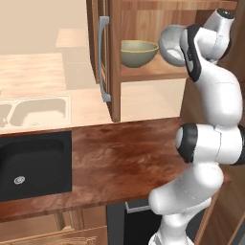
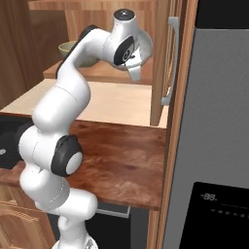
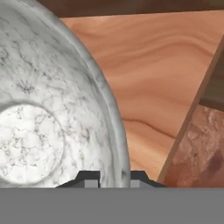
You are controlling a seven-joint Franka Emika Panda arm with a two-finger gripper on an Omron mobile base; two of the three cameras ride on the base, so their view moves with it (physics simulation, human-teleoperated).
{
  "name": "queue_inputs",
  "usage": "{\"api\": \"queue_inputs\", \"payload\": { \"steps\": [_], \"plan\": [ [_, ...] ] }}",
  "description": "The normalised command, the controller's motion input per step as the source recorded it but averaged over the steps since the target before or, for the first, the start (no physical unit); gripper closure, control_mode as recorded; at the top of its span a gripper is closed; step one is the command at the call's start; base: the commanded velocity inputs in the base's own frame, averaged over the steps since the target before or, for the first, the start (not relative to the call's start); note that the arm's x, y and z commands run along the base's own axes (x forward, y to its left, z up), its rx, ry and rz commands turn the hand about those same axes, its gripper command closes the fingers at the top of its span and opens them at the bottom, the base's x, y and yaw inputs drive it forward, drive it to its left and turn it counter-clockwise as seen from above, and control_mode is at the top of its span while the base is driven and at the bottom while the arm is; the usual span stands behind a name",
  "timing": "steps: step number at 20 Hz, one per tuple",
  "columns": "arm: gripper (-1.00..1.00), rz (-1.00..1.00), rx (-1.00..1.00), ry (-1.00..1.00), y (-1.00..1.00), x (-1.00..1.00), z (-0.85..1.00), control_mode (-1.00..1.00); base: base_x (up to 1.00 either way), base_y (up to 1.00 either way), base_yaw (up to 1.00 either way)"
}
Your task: Open the cabinet. Pick the bowls from the counter and place them in the cabinet. Then close the cabinet.
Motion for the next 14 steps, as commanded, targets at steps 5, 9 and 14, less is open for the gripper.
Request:
{"api": "queue_inputs", "payload": {
  "steps": [5, 9, 14],
  "plan": [
    [1.0, 0.0, -0.06, 0.27, -0.12, 0.0, 0.0, -1.0, 0.0, 0.0, 0.0],
    [1.0, 0.0, -0.07, 0.29, -0.14, 0.0, 0.0, -1.0, 0.0, 0.0, 0.0],
    [1.0, 0.0, -0.04, 0.24, -0.12, 0.0, 0.31, -1.0, 0.0, 0.0, 0.0]
  ]
}}
